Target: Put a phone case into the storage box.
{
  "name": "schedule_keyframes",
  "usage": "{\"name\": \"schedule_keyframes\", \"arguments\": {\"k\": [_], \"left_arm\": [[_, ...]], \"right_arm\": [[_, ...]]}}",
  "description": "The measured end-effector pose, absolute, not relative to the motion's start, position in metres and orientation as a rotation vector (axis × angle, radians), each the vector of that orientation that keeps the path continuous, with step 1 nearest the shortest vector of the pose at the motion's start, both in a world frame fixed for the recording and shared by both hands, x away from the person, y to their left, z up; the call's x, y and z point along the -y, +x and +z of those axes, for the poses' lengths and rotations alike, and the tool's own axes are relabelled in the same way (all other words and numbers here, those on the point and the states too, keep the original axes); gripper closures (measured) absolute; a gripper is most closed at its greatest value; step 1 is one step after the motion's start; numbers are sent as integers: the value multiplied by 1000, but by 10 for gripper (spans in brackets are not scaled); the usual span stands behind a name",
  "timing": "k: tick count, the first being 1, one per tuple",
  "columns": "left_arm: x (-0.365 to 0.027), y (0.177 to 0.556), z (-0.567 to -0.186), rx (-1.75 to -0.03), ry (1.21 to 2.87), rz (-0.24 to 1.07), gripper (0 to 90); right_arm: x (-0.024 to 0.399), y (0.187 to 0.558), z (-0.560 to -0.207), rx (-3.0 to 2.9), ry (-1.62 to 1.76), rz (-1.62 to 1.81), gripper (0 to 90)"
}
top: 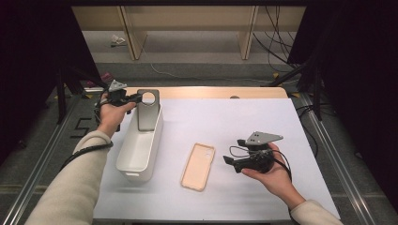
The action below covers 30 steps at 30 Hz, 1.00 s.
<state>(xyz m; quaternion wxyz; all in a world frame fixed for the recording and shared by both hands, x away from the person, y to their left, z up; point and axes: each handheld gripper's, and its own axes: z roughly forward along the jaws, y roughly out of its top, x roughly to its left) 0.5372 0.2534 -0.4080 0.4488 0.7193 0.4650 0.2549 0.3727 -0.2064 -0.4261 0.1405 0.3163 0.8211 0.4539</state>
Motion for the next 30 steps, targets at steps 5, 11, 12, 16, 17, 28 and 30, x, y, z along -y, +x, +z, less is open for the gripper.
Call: {"name": "schedule_keyframes", "arguments": {"k": [5,11,12,16,17,28,30], "left_arm": [[-253,537,-407,-1150,1792,646,750],[-251,538,-409,-1154,1804,656,729],[-251,538,-409,-1155,1809,657,718],[-251,538,-410,-1159,1818,668,689],[-251,538,-410,-1159,1823,671,675],[-247,536,-406,-1174,1857,714,477],[-247,536,-404,-1174,1862,719,454]], "right_arm": [[206,373,-426,-2372,914,1312,170],[206,373,-426,-2373,912,1311,170],[206,373,-426,-2374,912,1311,170],[206,373,-426,-2373,912,1310,170],[206,373,-426,-2373,913,1310,170],[206,373,-426,-2375,911,1309,170],[206,373,-426,-2376,912,1309,170]]}}
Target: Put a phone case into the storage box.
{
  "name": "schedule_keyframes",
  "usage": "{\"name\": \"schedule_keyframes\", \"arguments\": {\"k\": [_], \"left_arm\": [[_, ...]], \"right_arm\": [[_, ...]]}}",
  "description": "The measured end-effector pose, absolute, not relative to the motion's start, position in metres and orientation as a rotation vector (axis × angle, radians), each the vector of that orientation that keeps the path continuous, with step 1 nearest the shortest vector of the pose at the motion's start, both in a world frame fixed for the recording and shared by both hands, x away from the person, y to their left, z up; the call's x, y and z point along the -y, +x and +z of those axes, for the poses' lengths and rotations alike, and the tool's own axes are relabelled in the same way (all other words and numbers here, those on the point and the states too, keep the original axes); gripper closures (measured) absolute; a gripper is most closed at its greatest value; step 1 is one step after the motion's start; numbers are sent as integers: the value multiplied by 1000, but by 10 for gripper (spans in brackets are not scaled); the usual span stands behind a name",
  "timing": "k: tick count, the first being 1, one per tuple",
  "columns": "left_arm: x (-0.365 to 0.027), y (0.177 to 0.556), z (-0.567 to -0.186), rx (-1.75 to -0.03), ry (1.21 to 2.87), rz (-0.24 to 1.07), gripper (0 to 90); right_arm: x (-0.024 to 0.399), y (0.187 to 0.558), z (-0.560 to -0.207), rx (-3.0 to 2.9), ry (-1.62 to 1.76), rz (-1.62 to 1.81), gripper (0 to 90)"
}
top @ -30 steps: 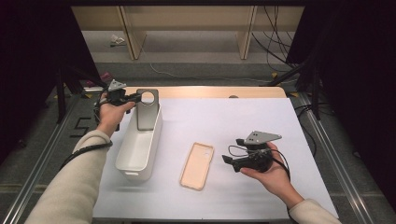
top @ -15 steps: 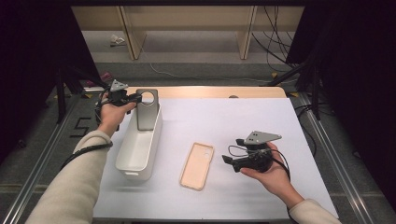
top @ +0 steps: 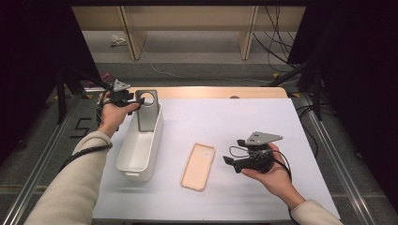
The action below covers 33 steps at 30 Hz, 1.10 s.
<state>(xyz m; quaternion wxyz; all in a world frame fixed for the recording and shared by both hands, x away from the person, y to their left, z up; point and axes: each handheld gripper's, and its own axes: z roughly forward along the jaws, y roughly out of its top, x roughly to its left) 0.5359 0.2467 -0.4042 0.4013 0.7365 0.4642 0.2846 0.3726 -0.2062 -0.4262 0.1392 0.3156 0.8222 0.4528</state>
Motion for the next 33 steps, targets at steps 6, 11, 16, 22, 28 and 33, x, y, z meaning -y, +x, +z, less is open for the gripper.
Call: {"name": "schedule_keyframes", "arguments": {"k": [6,11,16,22,28,33], "left_arm": [[-246,534,-399,-1189,1874,726,351],[-247,531,-395,-1210,1866,727,260],[-245,522,-388,-1192,1871,690,233],[-242,505,-381,-1152,1900,693,132],[-240,478,-376,-1136,1892,693,31],[-238,457,-377,-1120,1897,668,0]], "right_arm": [[206,373,-426,-2376,911,1308,170],[206,372,-426,-2376,910,1307,170],[206,372,-426,-2375,910,1305,170],[206,372,-426,-2376,908,1303,170],[205,372,-426,-2379,910,1300,170],[203,372,-427,-2387,908,1294,170]]}}
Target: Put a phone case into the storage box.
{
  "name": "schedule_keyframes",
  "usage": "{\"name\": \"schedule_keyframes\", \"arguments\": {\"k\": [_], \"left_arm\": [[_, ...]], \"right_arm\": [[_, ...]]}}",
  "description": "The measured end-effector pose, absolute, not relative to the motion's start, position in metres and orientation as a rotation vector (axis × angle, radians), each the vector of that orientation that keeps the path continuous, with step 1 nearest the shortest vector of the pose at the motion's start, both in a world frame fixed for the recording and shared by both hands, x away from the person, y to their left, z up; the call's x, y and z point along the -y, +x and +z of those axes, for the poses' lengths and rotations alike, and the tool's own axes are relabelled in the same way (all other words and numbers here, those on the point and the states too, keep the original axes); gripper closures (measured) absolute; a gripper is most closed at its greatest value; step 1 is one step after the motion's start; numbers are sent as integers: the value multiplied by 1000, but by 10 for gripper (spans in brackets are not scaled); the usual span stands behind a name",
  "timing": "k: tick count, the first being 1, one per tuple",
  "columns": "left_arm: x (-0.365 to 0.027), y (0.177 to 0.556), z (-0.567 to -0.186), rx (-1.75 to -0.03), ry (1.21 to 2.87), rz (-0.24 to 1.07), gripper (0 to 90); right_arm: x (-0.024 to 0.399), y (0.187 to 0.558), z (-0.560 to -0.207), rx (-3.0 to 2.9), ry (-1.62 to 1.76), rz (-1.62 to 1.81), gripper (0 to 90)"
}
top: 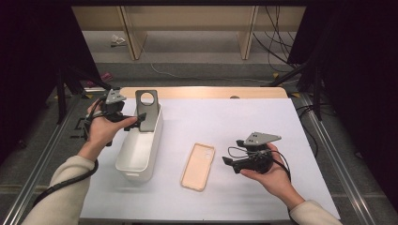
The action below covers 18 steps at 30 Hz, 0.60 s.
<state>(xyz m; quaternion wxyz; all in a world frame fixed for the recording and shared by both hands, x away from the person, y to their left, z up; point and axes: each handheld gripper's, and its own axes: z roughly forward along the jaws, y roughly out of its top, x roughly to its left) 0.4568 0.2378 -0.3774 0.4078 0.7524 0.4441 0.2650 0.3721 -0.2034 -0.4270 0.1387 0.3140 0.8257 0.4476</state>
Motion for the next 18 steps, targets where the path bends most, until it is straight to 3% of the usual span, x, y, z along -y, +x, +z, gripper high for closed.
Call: {"name": "schedule_keyframes", "arguments": {"k": [18], "left_arm": [[-216,380,-395,-971,1819,620,0]], "right_arm": [[197,371,-429,-2403,906,1287,169]]}}
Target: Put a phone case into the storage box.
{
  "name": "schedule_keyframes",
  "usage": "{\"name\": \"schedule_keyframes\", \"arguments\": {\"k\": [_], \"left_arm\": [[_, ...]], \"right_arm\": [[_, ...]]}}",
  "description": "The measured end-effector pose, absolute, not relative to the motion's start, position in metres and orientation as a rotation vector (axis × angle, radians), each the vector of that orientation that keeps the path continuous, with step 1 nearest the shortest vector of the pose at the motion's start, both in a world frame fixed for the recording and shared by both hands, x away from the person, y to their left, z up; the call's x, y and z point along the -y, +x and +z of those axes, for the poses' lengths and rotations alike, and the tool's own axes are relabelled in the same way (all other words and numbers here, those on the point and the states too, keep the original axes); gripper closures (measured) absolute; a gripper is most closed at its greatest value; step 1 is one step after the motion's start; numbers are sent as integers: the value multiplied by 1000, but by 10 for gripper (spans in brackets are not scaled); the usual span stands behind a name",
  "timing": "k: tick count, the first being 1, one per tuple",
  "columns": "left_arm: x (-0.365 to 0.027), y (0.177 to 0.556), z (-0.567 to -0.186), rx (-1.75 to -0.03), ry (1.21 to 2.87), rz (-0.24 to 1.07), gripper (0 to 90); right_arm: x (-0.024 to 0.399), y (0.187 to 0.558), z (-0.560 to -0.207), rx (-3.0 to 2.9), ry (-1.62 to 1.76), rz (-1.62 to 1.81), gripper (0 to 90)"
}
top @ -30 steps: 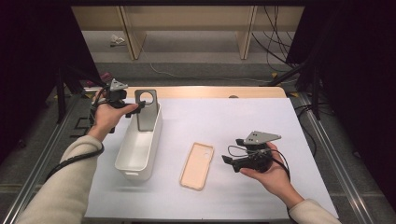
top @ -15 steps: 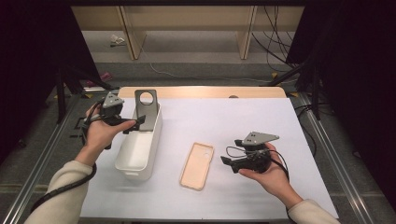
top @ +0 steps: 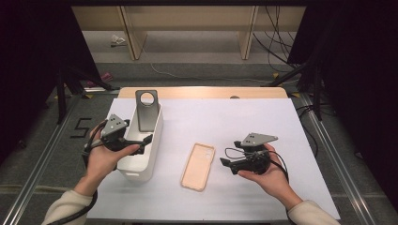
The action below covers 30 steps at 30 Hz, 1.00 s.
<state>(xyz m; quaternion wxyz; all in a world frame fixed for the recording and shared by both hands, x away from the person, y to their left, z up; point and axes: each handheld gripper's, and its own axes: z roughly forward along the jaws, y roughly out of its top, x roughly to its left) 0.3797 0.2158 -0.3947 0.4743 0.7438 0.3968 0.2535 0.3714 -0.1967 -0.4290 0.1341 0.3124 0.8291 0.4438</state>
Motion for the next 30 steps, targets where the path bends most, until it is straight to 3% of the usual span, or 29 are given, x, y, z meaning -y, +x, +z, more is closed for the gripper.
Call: {"name": "schedule_keyframes", "arguments": {"k": [17,30], "left_arm": [[-205,333,-422,-877,1788,627,9],[-203,330,-425,-872,1803,626,26]], "right_arm": [[194,374,-428,-2405,898,1300,169],[194,375,-429,-2412,899,1297,169]]}}
